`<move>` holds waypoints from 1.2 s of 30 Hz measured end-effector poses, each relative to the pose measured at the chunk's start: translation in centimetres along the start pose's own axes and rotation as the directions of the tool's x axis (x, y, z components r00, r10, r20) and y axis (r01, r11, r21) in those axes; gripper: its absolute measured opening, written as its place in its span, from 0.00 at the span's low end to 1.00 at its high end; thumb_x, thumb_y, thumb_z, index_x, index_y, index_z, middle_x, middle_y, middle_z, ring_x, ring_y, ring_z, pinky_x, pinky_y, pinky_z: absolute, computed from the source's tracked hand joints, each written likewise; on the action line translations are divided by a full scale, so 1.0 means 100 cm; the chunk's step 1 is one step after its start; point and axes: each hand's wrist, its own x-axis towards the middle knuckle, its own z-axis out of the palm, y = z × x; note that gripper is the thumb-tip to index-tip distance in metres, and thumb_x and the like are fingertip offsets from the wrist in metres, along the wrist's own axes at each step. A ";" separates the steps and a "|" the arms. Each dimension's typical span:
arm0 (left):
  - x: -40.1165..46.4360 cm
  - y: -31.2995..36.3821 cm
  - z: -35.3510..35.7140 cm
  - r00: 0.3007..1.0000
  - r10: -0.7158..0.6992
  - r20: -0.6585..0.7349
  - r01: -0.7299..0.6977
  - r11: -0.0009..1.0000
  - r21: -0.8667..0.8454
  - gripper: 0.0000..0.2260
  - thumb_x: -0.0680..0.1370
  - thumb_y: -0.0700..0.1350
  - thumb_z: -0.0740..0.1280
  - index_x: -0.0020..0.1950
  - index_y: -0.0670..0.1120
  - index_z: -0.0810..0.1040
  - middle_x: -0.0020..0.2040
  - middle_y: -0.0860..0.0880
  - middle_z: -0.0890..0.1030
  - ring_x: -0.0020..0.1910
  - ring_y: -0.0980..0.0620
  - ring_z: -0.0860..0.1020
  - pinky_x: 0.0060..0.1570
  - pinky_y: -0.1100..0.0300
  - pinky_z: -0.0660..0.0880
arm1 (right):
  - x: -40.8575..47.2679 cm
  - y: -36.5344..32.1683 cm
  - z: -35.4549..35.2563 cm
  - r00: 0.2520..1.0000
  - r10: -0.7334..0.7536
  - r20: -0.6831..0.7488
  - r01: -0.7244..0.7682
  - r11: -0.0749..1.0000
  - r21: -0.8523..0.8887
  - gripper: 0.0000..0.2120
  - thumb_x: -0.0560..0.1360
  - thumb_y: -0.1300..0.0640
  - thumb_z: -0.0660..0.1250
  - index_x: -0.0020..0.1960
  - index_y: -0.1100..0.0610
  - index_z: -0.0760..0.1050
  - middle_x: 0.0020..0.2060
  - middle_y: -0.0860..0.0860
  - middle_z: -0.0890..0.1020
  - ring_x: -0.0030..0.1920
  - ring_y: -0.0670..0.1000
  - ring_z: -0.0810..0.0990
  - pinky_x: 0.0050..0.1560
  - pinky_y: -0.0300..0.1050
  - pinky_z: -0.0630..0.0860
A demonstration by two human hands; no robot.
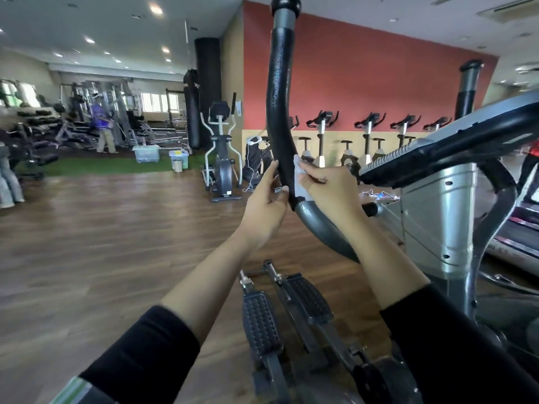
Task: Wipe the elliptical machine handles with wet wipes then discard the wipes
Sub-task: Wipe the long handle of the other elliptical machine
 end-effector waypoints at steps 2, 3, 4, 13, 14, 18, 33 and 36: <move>0.002 0.000 0.001 1.000 -0.015 -0.021 0.015 1.000 -0.002 0.23 0.82 0.40 0.58 0.77 0.52 0.60 0.63 0.59 0.72 0.44 0.81 0.71 0.43 0.82 0.67 | -0.007 0.002 0.000 1.000 -0.006 0.006 0.006 1.000 0.029 0.15 0.76 0.60 0.66 0.63 0.55 0.76 0.54 0.48 0.82 0.44 0.33 0.78 0.42 0.19 0.68; 0.003 0.000 0.001 0.999 -0.018 -0.027 0.017 1.000 -0.005 0.23 0.83 0.40 0.58 0.77 0.52 0.60 0.63 0.59 0.72 0.49 0.78 0.71 0.47 0.81 0.67 | -0.014 0.005 -0.001 1.000 -0.020 0.011 0.020 0.998 0.051 0.16 0.76 0.61 0.66 0.63 0.56 0.75 0.58 0.48 0.80 0.53 0.36 0.77 0.50 0.19 0.68; 0.003 0.001 0.001 0.999 -0.020 -0.025 0.020 1.000 -0.005 0.23 0.83 0.40 0.58 0.77 0.51 0.60 0.63 0.59 0.72 0.55 0.74 0.71 0.51 0.80 0.67 | -0.022 0.008 -0.002 0.999 -0.041 0.015 0.040 0.997 0.062 0.16 0.76 0.62 0.67 0.63 0.56 0.76 0.60 0.47 0.78 0.58 0.38 0.75 0.57 0.22 0.68; 0.027 0.003 -0.004 1.000 0.013 0.028 -0.011 0.998 -0.065 0.26 0.77 0.44 0.58 0.75 0.54 0.61 0.65 0.52 0.77 0.62 0.57 0.76 0.67 0.49 0.71 | -0.019 0.000 0.005 0.983 -0.016 -0.184 0.020 1.000 0.022 0.09 0.75 0.56 0.68 0.54 0.57 0.81 0.50 0.49 0.84 0.49 0.39 0.80 0.51 0.36 0.76; 0.030 0.003 -0.005 0.999 0.016 0.038 -0.013 0.996 -0.084 0.25 0.78 0.43 0.58 0.75 0.53 0.62 0.63 0.52 0.78 0.59 0.58 0.77 0.66 0.49 0.72 | -0.021 0.000 0.007 0.978 -0.021 -0.210 0.022 1.000 0.003 0.09 0.75 0.56 0.69 0.54 0.56 0.81 0.49 0.47 0.84 0.48 0.38 0.80 0.50 0.33 0.76; 0.044 0.000 -0.013 0.996 0.062 0.064 -0.053 0.989 -0.138 0.23 0.82 0.39 0.57 0.76 0.51 0.60 0.62 0.56 0.76 0.61 0.59 0.75 0.67 0.53 0.70 | -0.034 0.001 0.012 0.964 0.003 -0.265 -0.012 0.999 -0.033 0.09 0.73 0.57 0.71 0.54 0.56 0.81 0.50 0.45 0.83 0.51 0.34 0.78 0.53 0.26 0.73; 0.085 -0.007 -0.036 0.965 0.127 0.229 -0.072 0.969 -0.235 0.26 0.82 0.37 0.56 0.78 0.51 0.54 0.67 0.58 0.66 0.44 0.78 0.72 0.56 0.61 0.75 | -0.039 -0.027 0.044 0.909 -0.214 -0.358 -0.036 0.815 -0.579 0.08 0.70 0.59 0.73 0.49 0.57 0.84 0.49 0.51 0.85 0.52 0.48 0.81 0.54 0.39 0.74; 0.087 -0.008 -0.039 0.966 0.140 0.216 -0.086 0.967 -0.241 0.26 0.82 0.38 0.57 0.78 0.51 0.54 0.74 0.52 0.66 0.64 0.64 0.71 0.64 0.55 0.72 | -0.030 -0.032 0.047 0.912 -0.232 -0.339 -0.031 0.784 -0.620 0.07 0.71 0.59 0.72 0.48 0.58 0.84 0.47 0.52 0.85 0.51 0.51 0.83 0.48 0.45 0.79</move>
